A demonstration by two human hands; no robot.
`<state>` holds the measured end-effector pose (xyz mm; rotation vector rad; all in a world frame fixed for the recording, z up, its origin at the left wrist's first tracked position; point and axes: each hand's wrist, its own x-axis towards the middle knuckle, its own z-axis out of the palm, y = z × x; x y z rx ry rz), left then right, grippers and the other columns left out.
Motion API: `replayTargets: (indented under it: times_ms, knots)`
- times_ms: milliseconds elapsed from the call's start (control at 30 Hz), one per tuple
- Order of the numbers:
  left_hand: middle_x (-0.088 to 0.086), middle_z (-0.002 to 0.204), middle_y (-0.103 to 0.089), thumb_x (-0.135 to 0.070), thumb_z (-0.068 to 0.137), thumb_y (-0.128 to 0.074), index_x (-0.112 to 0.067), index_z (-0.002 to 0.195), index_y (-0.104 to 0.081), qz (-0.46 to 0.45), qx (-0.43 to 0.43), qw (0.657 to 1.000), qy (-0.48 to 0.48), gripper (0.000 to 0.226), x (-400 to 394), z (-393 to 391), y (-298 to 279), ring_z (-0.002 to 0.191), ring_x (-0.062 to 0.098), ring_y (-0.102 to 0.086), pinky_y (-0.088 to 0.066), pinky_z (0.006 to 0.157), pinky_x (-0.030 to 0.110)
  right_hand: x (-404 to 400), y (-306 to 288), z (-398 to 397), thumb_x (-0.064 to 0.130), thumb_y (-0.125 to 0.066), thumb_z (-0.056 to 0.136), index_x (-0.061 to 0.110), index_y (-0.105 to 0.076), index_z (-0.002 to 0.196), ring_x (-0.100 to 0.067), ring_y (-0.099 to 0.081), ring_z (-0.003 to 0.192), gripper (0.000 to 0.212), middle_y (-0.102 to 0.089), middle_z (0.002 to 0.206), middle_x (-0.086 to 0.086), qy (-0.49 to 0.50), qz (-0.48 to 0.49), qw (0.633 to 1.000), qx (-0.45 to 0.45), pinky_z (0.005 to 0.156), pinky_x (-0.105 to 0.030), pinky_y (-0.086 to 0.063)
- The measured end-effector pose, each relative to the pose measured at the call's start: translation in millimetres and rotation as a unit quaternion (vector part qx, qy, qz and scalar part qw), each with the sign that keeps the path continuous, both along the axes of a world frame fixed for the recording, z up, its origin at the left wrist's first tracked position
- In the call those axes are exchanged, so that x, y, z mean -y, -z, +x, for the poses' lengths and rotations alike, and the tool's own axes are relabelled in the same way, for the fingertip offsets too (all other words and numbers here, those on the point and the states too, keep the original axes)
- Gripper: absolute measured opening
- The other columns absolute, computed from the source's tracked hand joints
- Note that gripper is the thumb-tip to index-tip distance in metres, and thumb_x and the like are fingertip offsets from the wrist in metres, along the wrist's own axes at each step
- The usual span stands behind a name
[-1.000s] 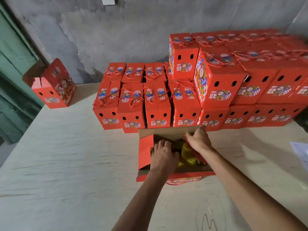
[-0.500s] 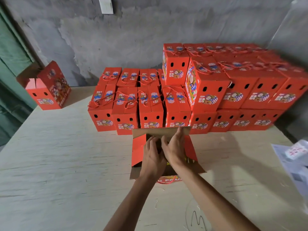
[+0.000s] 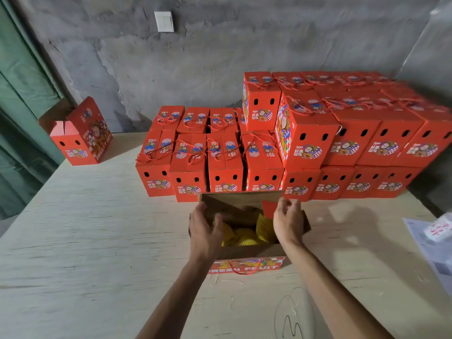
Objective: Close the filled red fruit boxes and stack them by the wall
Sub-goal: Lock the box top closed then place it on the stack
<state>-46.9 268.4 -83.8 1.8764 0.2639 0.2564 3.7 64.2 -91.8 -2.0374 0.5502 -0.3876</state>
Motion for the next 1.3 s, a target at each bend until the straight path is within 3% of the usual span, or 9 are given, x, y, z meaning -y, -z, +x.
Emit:
replayTargets:
  times_ms: [67, 133, 333, 467, 600, 800, 1033, 1167, 1300]
  knots:
    - [0.004, 0.101, -0.06, -0.025, 0.102, -0.057, -0.024, 0.106, -0.053, -0.023, 0.051, 0.995, -0.088, 0.005, -4, 3, -3, 0.094, 0.023, -0.062, -0.055, 0.075, 0.04, 15, 3, 4, 0.027, -0.055, 0.105, 0.014, -0.053, 0.114, -0.02, -0.065, 0.093, 0.016, -0.064, 0.113, -0.008, -0.024, -0.055, 0.997, -0.038, 0.072, -0.029, -0.052]
    - [0.004, 0.091, -0.059, -0.028, 0.103, -0.054, -0.024, 0.096, -0.049, -0.04, 0.058, 0.988, -0.141, 0.01, -10, 7, 0, 0.085, 0.021, -0.06, -0.05, 0.068, 0.038, 25, 9, 4, 0.021, -0.057, 0.103, 0.009, -0.053, 0.125, -0.027, -0.063, 0.107, 0.025, -0.06, 0.124, -0.011, -0.07, -0.135, 0.983, -0.101, 0.08, -0.03, -0.049]
    - [0.01, 0.124, -0.067, -0.029, 0.109, -0.043, -0.014, 0.107, -0.072, 0.263, -0.093, 0.96, -0.014, 0.033, -36, 25, 34, 0.11, 0.029, -0.057, -0.041, 0.091, 0.038, 38, 19, 0, 0.029, -0.049, 0.107, 0.016, -0.046, 0.131, -0.027, -0.066, 0.095, 0.027, -0.068, 0.117, -0.009, -0.156, -0.256, 0.941, -0.159, 0.068, -0.03, -0.043]
    - [0.004, 0.132, -0.065, -0.028, 0.109, -0.043, -0.021, 0.114, -0.071, 0.274, -0.068, 0.959, 0.034, 0.029, -43, 33, 47, 0.114, 0.027, -0.058, -0.049, 0.097, 0.045, 38, 26, -8, 0.021, -0.049, 0.108, 0.012, -0.034, 0.148, -0.029, -0.068, 0.102, 0.045, -0.066, 0.13, -0.013, -0.18, -0.269, 0.941, -0.099, 0.072, -0.035, -0.052]
    - [0.009, 0.15, -0.05, -0.036, 0.108, -0.047, -0.02, 0.149, -0.038, 0.118, -0.047, 0.991, 0.032, 0.045, -50, 31, 59, 0.121, 0.026, -0.059, -0.057, 0.094, 0.051, 39, 26, -11, 0.008, -0.06, 0.102, 0.004, -0.007, 0.163, -0.028, -0.07, 0.113, 0.081, -0.039, 0.162, -0.004, -0.185, -0.237, 0.954, -0.016, 0.07, -0.034, -0.059]
    - [-0.001, 0.172, -0.014, -0.036, 0.099, -0.065, -0.04, 0.16, 0.011, 0.115, 0.044, 0.991, 0.057, 0.098, -61, 38, 48, 0.15, 0.026, -0.033, -0.048, 0.103, 0.053, 41, 29, -8, 0.006, -0.072, 0.092, 0.015, -0.011, 0.165, -0.025, -0.07, 0.066, 0.096, -0.061, 0.143, -0.012, -0.186, -0.299, 0.936, 0.013, 0.051, -0.036, -0.056]
    - [0.0, 0.147, -0.053, -0.034, 0.087, -0.081, -0.024, 0.137, -0.055, 0.264, 0.063, 0.957, 0.106, 0.057, -62, 25, 54, 0.135, 0.018, -0.047, -0.058, 0.095, 0.046, 44, 27, -12, 0.034, -0.086, 0.081, 0.008, -0.058, 0.119, -0.027, -0.069, 0.072, 0.053, -0.056, 0.132, -0.003, -0.223, -0.363, 0.905, 0.014, 0.055, -0.032, -0.05]
    - [-0.01, 0.141, -0.057, -0.048, 0.081, -0.083, -0.029, 0.109, -0.062, 0.295, 0.03, 0.943, 0.153, 0.04, -64, 20, 57, 0.132, 0.011, -0.047, -0.053, 0.092, 0.031, 40, 21, -13, 0.072, -0.077, 0.075, 0.005, -0.042, 0.145, -0.026, -0.067, 0.106, 0.104, -0.061, 0.135, -0.004, -0.262, -0.399, 0.877, -0.057, 0.091, -0.037, -0.05]
    - [-0.008, 0.135, -0.056, -0.04, 0.091, -0.072, -0.027, 0.108, -0.059, 0.355, -0.02, 0.926, 0.126, 0.025, -58, 31, 47, 0.124, 0.015, -0.046, -0.038, 0.066, 0.018, 37, 14, -13, 0.065, -0.065, 0.09, 0.007, -0.035, 0.15, -0.023, -0.065, 0.117, 0.089, -0.058, 0.144, -0.002, -0.268, -0.448, 0.849, -0.083, 0.101, -0.035, -0.05]
